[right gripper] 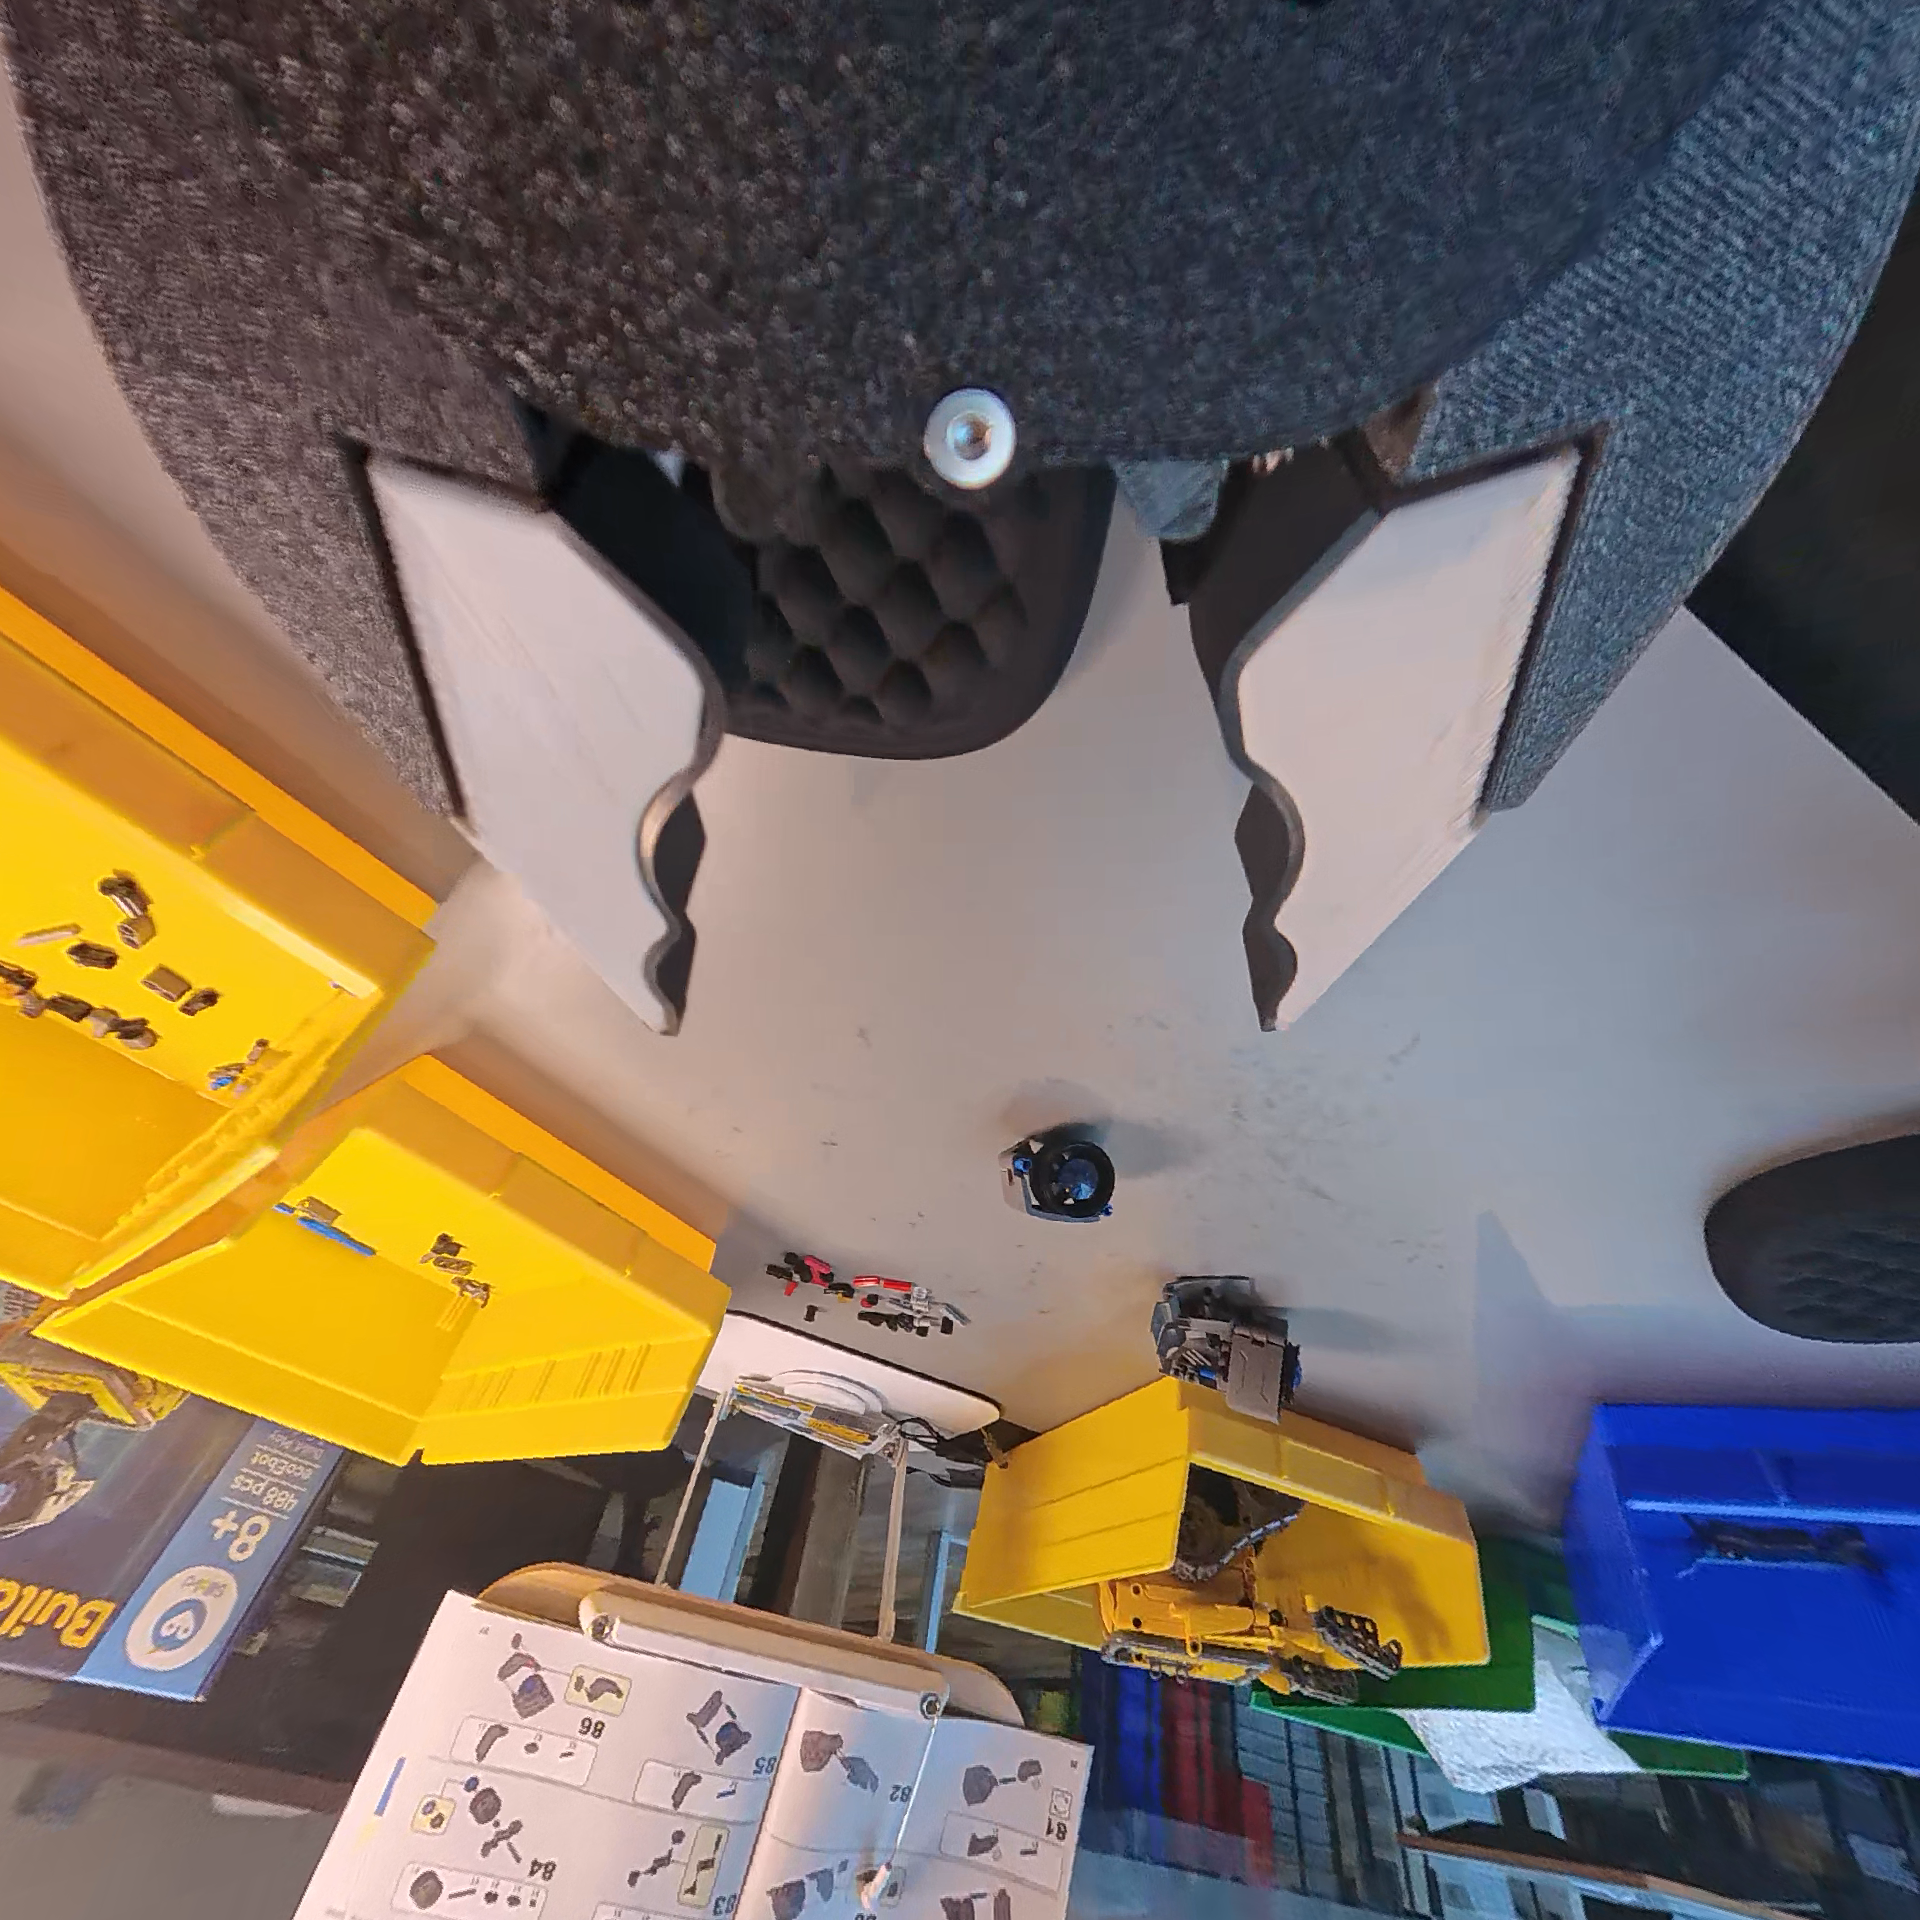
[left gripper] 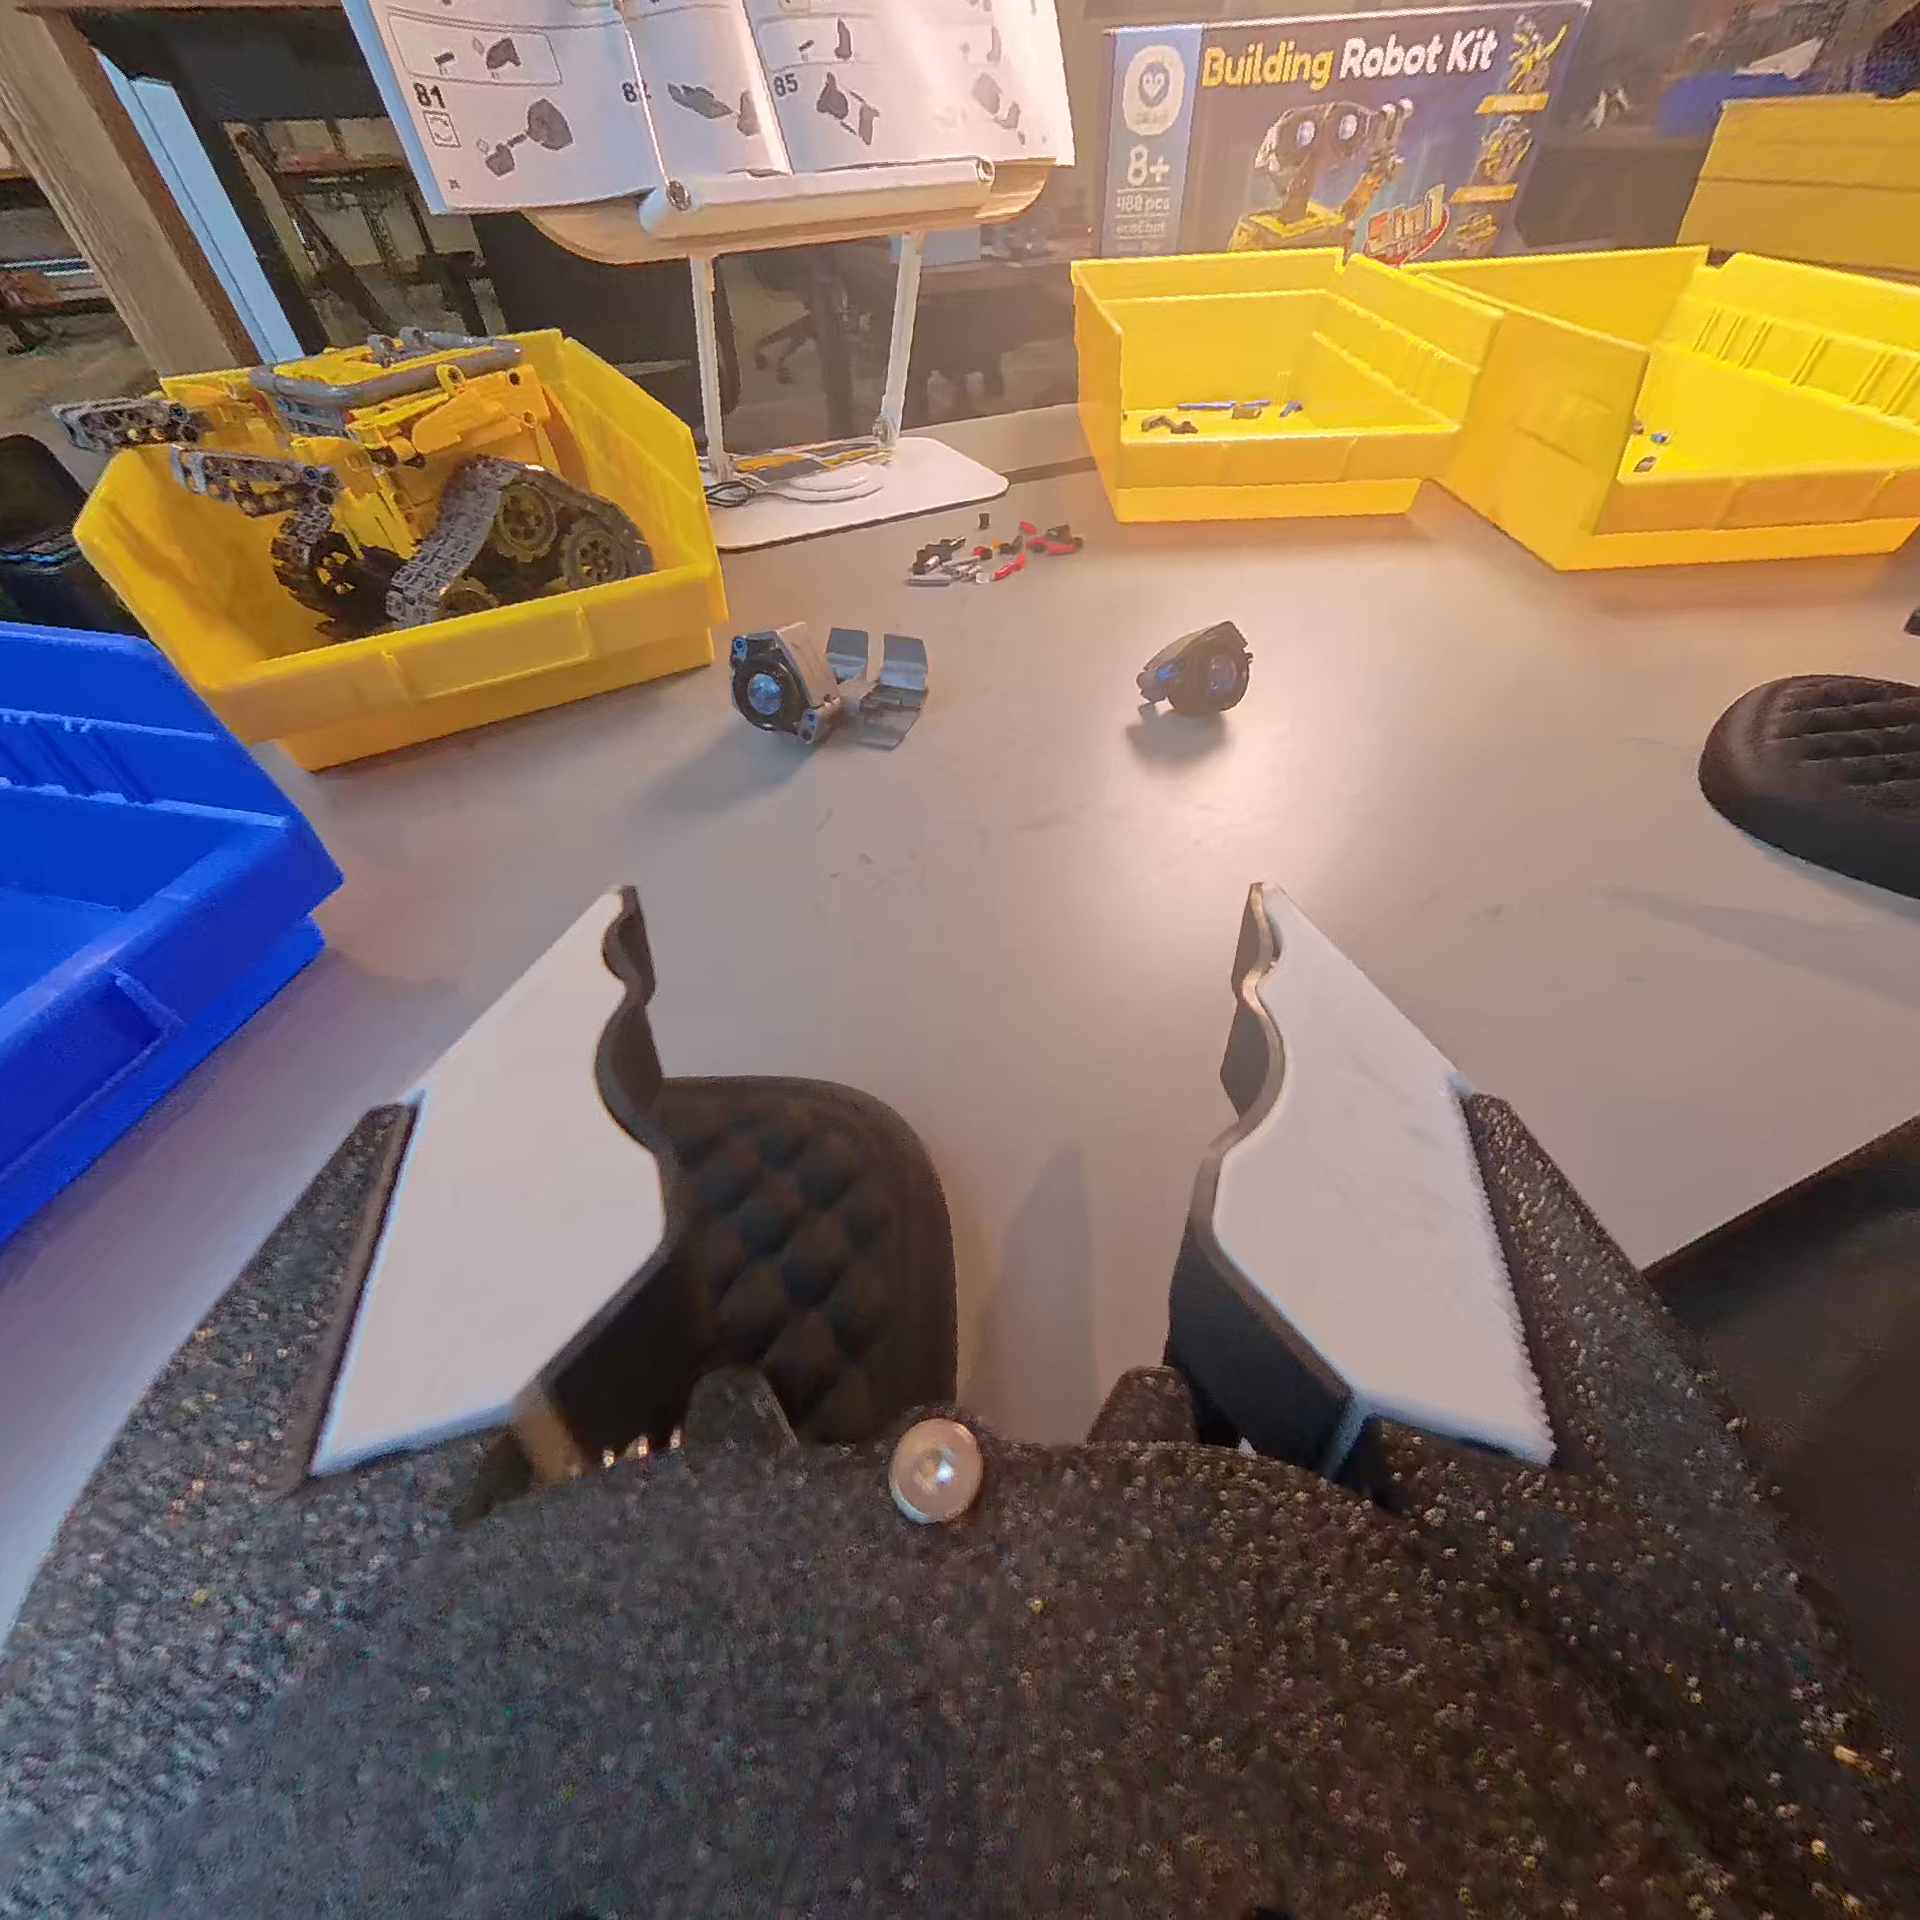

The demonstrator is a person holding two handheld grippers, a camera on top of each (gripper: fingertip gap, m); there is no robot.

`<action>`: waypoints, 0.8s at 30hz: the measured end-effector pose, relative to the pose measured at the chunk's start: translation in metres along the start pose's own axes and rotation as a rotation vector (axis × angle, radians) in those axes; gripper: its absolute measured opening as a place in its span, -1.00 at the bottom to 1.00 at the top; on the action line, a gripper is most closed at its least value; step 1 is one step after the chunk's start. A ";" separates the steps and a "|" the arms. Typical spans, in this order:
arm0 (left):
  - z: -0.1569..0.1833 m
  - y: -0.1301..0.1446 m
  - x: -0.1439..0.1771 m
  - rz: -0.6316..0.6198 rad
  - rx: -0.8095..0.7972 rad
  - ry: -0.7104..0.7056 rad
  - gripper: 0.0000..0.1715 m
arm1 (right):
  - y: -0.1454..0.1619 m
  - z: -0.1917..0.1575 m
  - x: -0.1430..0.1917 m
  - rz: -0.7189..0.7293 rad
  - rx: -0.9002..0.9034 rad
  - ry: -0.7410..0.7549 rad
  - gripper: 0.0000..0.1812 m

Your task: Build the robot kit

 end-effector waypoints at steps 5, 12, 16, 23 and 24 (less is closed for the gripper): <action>0.001 -0.001 -0.005 -0.004 0.009 -0.004 0.17 | 0.008 0.009 -0.001 -0.031 -0.018 0.026 0.07; 0.013 -0.005 -0.022 -0.008 -0.028 0.034 -0.13 | -0.007 -0.026 0.001 0.049 0.055 -0.138 -0.48; 0.031 -0.015 -0.042 -0.008 -0.093 0.073 -0.58 | -0.030 -0.079 -0.002 0.154 0.044 -0.368 -0.78; 0.039 -0.029 -0.100 -0.091 -0.273 -0.024 -1.00 | -0.099 -0.152 0.008 0.323 -0.003 -0.760 -1.00; 0.039 -0.031 -0.107 -0.102 -0.305 -0.047 -1.00 | -0.105 -0.161 0.006 0.312 -0.001 -0.795 -1.00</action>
Point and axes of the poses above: each gripper's, where its closed fingertips meet, x back along the fingers, y out of its underside, z = x × y across the jaws, the point moved 7 cm from there along x, back along the fingers, and after that the axes turned 2 degrees about -z, right-handed, at the moved point
